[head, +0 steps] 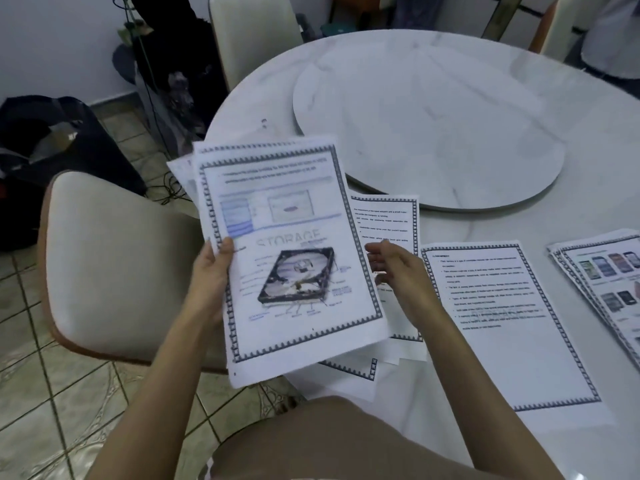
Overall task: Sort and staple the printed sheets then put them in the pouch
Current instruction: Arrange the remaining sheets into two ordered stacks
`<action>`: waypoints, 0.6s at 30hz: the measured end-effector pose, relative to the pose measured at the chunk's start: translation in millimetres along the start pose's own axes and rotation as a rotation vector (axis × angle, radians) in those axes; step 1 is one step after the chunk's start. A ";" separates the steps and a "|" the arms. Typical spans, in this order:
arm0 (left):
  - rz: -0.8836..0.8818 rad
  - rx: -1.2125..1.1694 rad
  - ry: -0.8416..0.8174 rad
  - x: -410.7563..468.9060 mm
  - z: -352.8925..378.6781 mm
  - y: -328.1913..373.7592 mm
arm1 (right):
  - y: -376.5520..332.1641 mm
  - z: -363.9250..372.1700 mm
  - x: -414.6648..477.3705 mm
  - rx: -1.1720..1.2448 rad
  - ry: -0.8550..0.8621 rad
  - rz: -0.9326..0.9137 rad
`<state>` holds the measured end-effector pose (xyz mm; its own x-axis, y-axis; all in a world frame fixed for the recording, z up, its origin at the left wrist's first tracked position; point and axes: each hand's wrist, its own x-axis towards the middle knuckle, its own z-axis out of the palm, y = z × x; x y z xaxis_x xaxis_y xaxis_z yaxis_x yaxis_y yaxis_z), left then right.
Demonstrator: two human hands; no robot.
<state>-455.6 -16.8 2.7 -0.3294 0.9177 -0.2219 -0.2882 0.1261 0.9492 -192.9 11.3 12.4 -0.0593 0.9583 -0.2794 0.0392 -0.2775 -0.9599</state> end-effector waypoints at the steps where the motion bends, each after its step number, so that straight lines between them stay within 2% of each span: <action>1: -0.028 0.018 -0.020 -2.7 3.8 -7.2 | -1.0 0.6 -1.6 -0.076 0.003 0.011; 4: -0.069 0.068 -0.049 -10.2 12.3 -21.8 | 5.0 1.5 -2.6 -0.258 0.109 0.049; 7: -0.097 0.095 -0.070 -13.7 16.4 -29.0 | 13.7 3.1 -2.9 -0.284 0.198 0.059; 18: -0.170 0.191 -0.046 -15.3 4.0 -38.8 | 22.7 5.3 0.0 -0.410 0.326 0.003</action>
<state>-435.8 -34.2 -29.8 -0.2485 0.8928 -0.3757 -0.1595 0.3448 0.9250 -197.3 4.6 -9.4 0.2529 0.9470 -0.1984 0.4304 -0.2937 -0.8535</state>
